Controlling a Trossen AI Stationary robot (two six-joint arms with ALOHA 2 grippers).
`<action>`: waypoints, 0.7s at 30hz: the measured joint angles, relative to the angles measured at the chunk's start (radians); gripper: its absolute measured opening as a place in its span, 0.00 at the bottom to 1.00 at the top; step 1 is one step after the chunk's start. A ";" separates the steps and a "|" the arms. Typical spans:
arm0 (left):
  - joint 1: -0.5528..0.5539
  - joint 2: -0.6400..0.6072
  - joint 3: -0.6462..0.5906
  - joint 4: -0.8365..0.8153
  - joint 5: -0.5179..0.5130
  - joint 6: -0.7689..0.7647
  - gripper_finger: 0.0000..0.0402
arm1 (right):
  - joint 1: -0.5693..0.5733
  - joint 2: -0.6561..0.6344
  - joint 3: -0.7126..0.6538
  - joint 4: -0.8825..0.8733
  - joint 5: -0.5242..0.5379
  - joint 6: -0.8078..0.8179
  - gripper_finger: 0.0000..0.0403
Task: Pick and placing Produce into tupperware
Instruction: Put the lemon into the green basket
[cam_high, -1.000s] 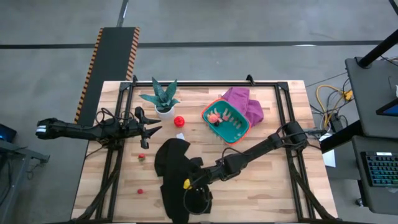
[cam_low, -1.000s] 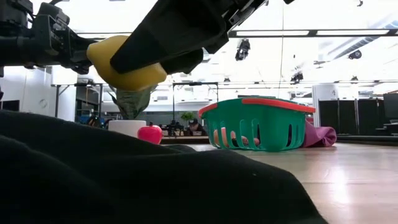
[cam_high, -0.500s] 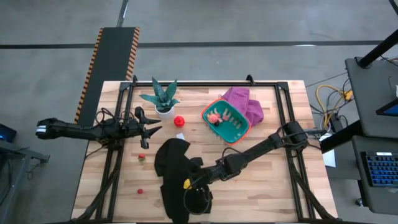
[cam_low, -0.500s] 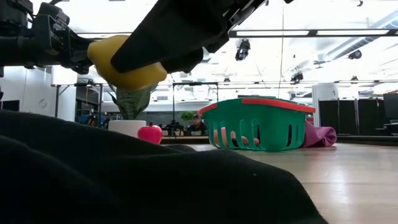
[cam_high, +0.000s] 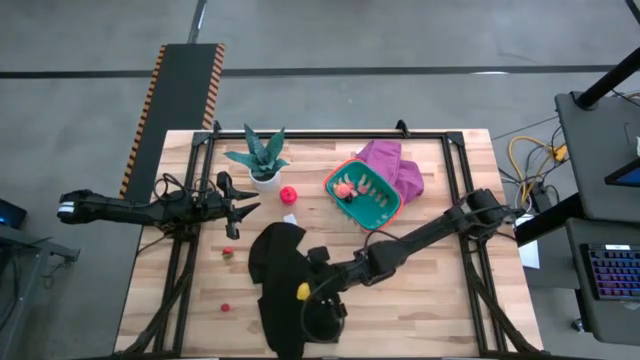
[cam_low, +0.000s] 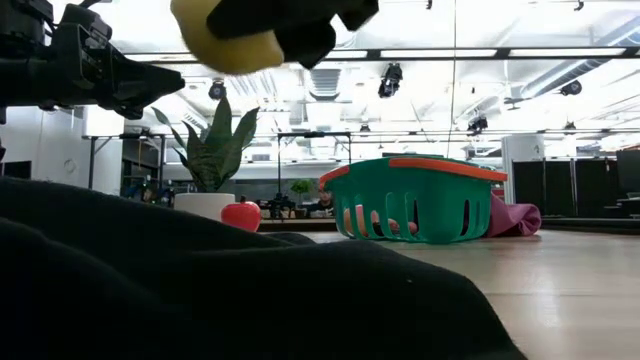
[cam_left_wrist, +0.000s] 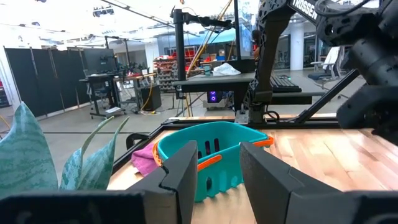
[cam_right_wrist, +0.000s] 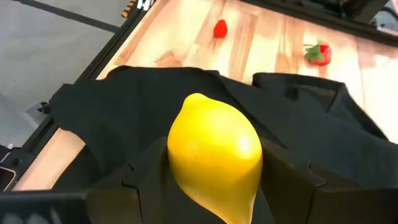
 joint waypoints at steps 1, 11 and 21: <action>0.000 0.000 0.000 0.000 0.000 0.000 0.27 | 0.000 -0.007 0.000 -0.003 0.000 -0.003 0.51; 0.000 0.000 0.000 0.000 0.000 0.000 0.27 | 0.000 -0.080 0.000 -0.033 0.001 -0.028 0.51; 0.000 0.000 0.000 0.000 0.000 0.000 0.27 | 0.000 -0.112 -0.001 -0.038 0.001 -0.052 0.51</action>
